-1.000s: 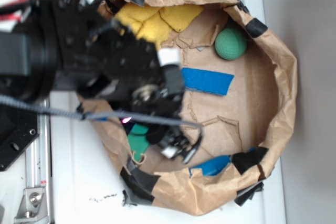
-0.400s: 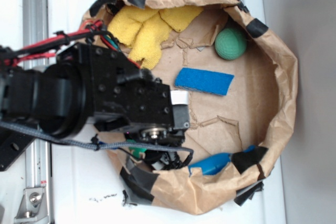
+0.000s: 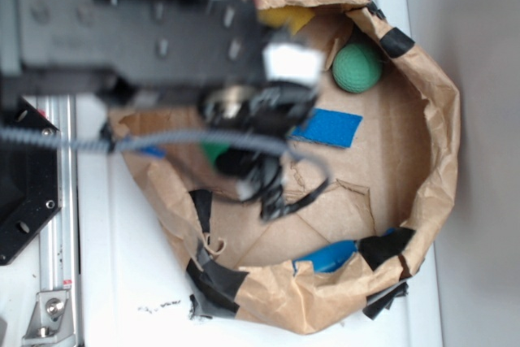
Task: Grab the green block.
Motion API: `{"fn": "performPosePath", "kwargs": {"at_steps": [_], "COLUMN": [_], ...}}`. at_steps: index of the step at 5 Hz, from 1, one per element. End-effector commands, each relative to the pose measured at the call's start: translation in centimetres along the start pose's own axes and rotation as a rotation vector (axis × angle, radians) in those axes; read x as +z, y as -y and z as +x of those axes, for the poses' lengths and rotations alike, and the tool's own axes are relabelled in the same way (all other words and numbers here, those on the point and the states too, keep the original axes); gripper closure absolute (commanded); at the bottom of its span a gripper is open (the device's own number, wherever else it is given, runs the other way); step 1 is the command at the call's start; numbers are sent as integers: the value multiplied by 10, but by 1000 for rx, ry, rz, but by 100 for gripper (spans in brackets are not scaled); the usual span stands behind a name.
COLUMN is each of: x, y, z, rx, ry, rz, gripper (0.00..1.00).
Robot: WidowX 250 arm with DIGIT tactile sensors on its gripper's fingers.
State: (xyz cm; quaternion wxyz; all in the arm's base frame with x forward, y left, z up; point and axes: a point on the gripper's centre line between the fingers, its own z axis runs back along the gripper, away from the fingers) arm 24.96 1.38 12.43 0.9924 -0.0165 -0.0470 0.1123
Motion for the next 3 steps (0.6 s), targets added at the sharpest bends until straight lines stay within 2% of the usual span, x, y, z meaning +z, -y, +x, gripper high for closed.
{"fn": "performPosePath", "kwargs": {"at_steps": [1,2,3], "x": [46,47,46], "y": [-7,-3,-1], "z": [30,20,14], "rx": [-226,-229,-210], "ry": [51,33,29], "rz": [-8,-28,-6], "gripper": [100,100,100]}}
